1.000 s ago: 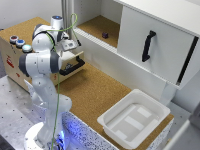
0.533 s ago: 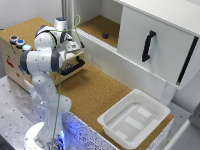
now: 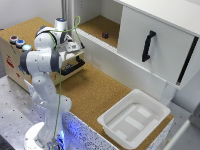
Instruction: Lift the pink block
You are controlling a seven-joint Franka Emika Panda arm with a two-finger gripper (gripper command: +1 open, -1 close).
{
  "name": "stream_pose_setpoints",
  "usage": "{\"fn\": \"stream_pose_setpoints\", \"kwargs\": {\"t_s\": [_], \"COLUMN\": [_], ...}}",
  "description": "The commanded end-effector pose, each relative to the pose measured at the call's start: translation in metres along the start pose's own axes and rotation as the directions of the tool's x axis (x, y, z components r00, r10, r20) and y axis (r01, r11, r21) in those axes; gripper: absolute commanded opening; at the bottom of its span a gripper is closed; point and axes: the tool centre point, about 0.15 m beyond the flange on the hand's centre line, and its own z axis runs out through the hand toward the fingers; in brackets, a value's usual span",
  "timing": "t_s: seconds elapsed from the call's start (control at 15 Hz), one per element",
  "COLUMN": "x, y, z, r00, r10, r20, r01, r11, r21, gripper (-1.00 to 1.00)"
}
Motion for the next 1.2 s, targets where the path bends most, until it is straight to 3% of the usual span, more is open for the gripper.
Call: {"fn": "stream_pose_setpoints", "kwargs": {"t_s": [0.0, 0.4, 0.6, 1.0, 1.07, 1.13], "x": [-0.002, 0.003, 0.003, -0.007, -0.008, -0.014], "y": [-0.015, -0.026, -0.025, -0.021, -0.02, -0.017], "z": [-0.007, -0.036, -0.043, -0.051, -0.054, -0.059], "r00": [0.999, 0.996, 0.981, 0.796, 0.751, 0.667], "r10": [0.027, 0.052, 0.191, 0.594, 0.645, 0.72], "r20": [-0.036, -0.066, -0.033, -0.117, -0.14, -0.194], "r01": [-0.031, -0.061, -0.194, -0.602, -0.653, -0.725], "r11": [0.995, 0.987, 0.97, 0.797, 0.757, 0.686], "r21": [-0.096, -0.146, -0.148, -0.052, -0.016, 0.054], "gripper": [-1.0, -1.0, -1.0, -1.0, -1.0, -1.0]}}
